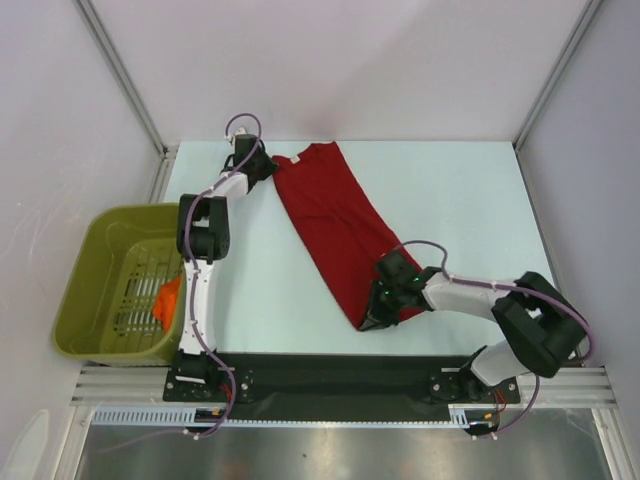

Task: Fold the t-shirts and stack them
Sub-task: Fold the tshirt

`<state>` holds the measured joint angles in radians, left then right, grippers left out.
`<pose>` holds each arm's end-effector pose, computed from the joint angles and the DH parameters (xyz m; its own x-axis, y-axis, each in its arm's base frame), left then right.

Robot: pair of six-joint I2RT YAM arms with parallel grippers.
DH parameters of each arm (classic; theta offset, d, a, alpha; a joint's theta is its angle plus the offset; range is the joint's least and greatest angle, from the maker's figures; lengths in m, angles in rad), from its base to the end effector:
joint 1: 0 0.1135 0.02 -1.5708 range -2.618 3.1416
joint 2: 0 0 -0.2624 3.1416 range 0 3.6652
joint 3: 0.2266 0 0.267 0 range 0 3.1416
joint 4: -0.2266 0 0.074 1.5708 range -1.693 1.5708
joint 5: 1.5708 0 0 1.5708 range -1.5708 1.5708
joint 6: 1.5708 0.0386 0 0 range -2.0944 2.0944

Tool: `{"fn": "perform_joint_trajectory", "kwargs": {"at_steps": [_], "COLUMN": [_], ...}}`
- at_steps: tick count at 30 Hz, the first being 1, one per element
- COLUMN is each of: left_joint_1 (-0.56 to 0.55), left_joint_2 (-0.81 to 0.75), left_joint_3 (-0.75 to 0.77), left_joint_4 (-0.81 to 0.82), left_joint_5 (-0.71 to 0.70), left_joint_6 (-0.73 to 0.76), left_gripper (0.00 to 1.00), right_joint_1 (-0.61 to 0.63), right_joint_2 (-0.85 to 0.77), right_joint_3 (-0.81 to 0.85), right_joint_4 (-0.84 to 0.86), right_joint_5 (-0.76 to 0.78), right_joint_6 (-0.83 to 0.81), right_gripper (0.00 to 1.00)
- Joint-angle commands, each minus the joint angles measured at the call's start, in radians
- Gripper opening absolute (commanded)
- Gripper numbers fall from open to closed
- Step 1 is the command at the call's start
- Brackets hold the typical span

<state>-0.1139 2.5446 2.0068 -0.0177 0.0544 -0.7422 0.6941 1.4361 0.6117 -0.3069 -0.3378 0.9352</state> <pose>0.5828 -0.0688 0.1199 -0.4939 -0.6228 -0.6068 -0.2367 0.7678 -0.5954 0.1859 0.1713 0.1233 -0.9858 0.1673 -0.0112 0.1371 0.8428 0.5204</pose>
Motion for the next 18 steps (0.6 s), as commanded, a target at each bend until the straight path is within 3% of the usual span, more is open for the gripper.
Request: {"fn": "perform_joint_trajectory", "kwargs": {"at_steps": [1,3,4,6,9,11,14,17,18], "left_joint_1": [0.010,0.008,0.007,0.005,0.002,0.002,0.002,-0.004,-0.009], "left_joint_2": [0.002,-0.041,-0.065,-0.163,-0.266,-0.395,-0.569,-0.676,-0.701], "left_joint_3": [0.083,0.061,0.043,-0.031,-0.101,-0.196,-0.336,-0.397,-0.417], "left_joint_4": [0.085,0.076,0.049,0.025,-0.105,-0.169,-0.202,-0.290,-0.321], "left_joint_5": [0.081,0.094,0.090,0.082,0.067,0.064,0.080,0.139,0.159], "left_joint_6": [0.063,0.107,0.121,0.168,0.231,0.266,0.294,0.323,0.323], "left_gripper": [0.18,0.29,0.41,0.50,0.56,0.59,0.73,0.73,0.72], "right_joint_1": [0.111,0.175,0.194,0.231,0.252,0.242,0.177,0.084,0.067], "right_joint_2": [0.075,0.107,0.118,0.148,0.130,0.104,0.025,-0.052,-0.066], "right_joint_3": [0.081,0.129,0.201,0.287,0.420,0.444,0.407,0.335,0.324], "right_joint_4": [0.034,0.042,0.008,-0.055,-0.224,-0.302,-0.353,-0.341,-0.331], "right_joint_5": [-0.023,-0.040,-0.044,-0.058,-0.021,0.003,0.005,-0.059,-0.064], "right_joint_6": [0.019,-0.010,-0.059,-0.126,-0.260,-0.315,-0.358,-0.389,-0.391], "right_gripper": [0.17,0.30,0.35,0.48,0.59,0.64,0.74,1.00,1.00]}}
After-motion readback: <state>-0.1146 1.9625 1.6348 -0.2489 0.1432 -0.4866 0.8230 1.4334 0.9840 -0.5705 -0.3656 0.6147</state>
